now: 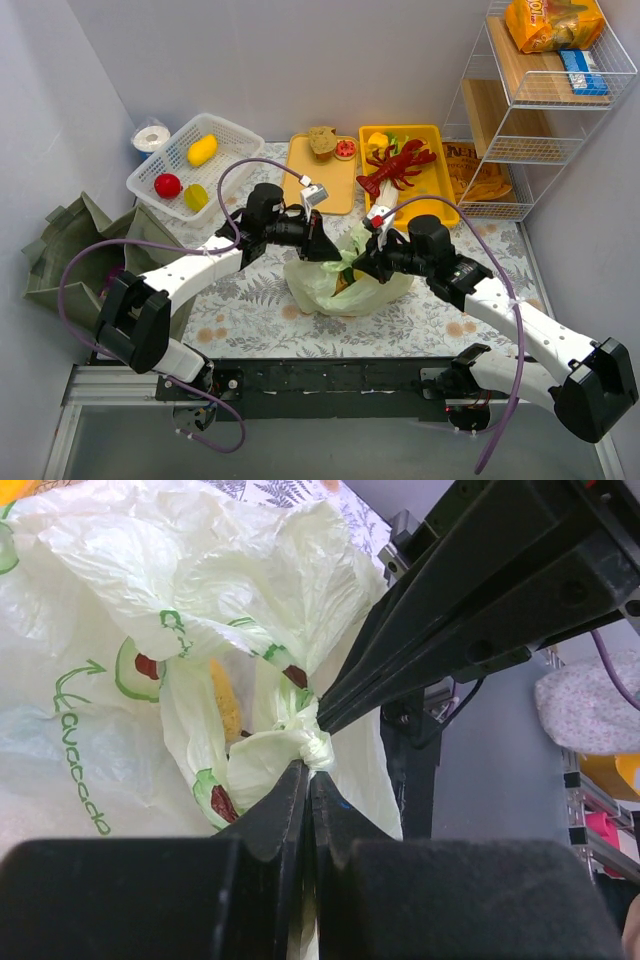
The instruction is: Place the mixed food into the grocery bags and tie them
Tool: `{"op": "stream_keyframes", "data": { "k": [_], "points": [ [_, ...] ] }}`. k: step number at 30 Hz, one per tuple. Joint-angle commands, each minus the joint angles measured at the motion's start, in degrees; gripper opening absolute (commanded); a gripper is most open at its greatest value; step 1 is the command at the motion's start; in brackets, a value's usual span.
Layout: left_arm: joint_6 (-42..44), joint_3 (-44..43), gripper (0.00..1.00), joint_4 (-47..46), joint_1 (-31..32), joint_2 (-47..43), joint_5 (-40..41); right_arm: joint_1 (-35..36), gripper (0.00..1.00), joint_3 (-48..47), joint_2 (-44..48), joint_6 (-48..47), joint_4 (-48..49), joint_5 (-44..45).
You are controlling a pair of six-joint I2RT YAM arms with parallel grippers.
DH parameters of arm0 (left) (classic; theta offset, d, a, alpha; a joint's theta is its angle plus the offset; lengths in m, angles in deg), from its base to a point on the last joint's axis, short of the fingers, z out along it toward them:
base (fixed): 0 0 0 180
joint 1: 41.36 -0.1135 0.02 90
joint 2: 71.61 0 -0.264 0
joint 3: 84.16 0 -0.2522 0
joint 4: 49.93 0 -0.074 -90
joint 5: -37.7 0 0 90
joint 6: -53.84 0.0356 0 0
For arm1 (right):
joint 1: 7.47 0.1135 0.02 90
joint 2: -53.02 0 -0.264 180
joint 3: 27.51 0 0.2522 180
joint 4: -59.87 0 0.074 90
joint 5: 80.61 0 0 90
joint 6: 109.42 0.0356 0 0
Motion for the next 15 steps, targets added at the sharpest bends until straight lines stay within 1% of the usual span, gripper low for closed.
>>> {"op": "stream_keyframes", "data": {
  "k": [1,4,6,8,10,14,15],
  "points": [
    [-2.33,-0.44,0.00,-6.29,-2.52,-1.05,-6.52,-0.82,0.01,2.52,-0.45,0.39,-6.46,2.89],
    [-3.74,-0.43,0.02,-6.83,-2.52,0.01,-7.40,-0.73,0.01,2.26,-0.72,0.48,-4.96,1.66],
    [-4.35,-0.52,0.09,-7.44,-2.52,0.45,-7.14,-0.73,0.01,2.25,-1.07,0.48,-4.35,1.22],
    [-4.71,-0.61,0.12,-7.62,-2.52,1.06,-6.62,-0.73,0.01,2.34,-1.25,0.57,-3.38,0.60],
    [-5.32,-0.52,0.17,-7.79,-2.52,1.59,-6.70,-0.47,0.01,2.43,-1.33,0.74,-2.59,0.34],
    [-5.85,-0.52,0.22,-8.06,-2.34,2.56,-6.61,-0.29,0.01,2.78,-1.16,0.92,-1.54,0.34],
    [-6.03,-0.52,0.25,-8.06,-2.25,2.91,-6.18,-0.29,0.01,2.96,-1.16,0.92,-1.36,0.25]
  ]
}}
